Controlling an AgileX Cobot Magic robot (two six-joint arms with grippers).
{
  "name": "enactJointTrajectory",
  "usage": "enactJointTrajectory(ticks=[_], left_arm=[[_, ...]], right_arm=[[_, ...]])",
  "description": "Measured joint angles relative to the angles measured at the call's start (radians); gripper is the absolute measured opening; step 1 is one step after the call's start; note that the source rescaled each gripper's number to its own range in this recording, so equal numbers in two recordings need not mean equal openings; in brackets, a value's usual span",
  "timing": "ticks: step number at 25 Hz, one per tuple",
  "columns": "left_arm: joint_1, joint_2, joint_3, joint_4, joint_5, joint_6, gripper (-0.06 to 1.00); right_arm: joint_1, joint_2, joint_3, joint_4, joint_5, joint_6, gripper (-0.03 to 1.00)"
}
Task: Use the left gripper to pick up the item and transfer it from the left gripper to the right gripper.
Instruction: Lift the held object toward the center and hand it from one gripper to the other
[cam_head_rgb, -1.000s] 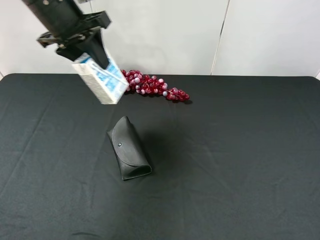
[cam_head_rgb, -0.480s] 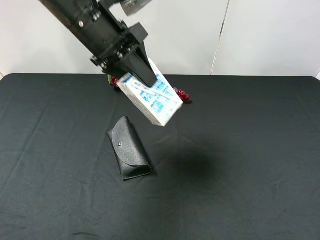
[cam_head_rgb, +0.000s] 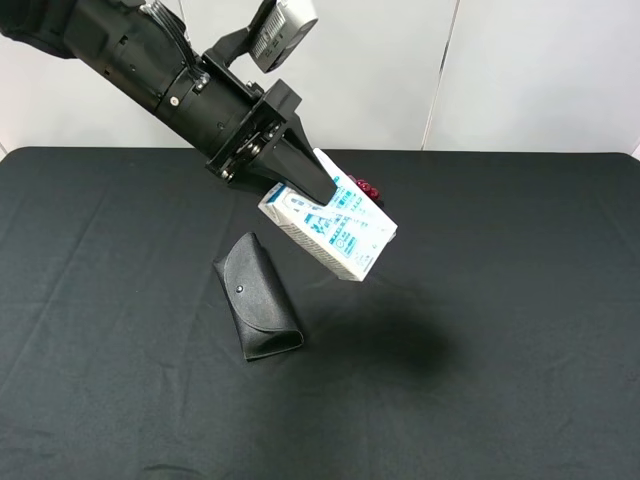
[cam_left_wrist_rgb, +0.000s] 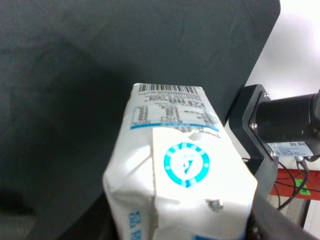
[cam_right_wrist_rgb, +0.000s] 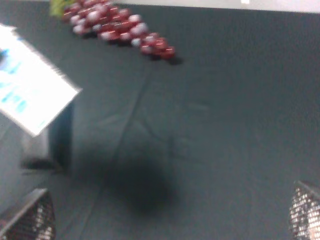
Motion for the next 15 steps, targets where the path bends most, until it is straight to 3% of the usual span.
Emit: enactJointTrajectory(ticks=[7,11,15], left_arm=[[0.0,0.0,0.002,-0.069,-0.019,0.002,0.0],[0.0,0.0,0.002,-0.092,-0.024,0.002,0.0],[0.0,0.0,0.005,-0.108,-0.028,0.002,0.0]], right_arm=[[0.255,0.146,-0.029,-0.111,-0.039,-0.009,1.0],[0.43,0.301,-0.029,-0.192,-0.141,-0.012,1.0],[0.529,0.442,-0.048,-0.278,-0.23,-0.012,1.0]])
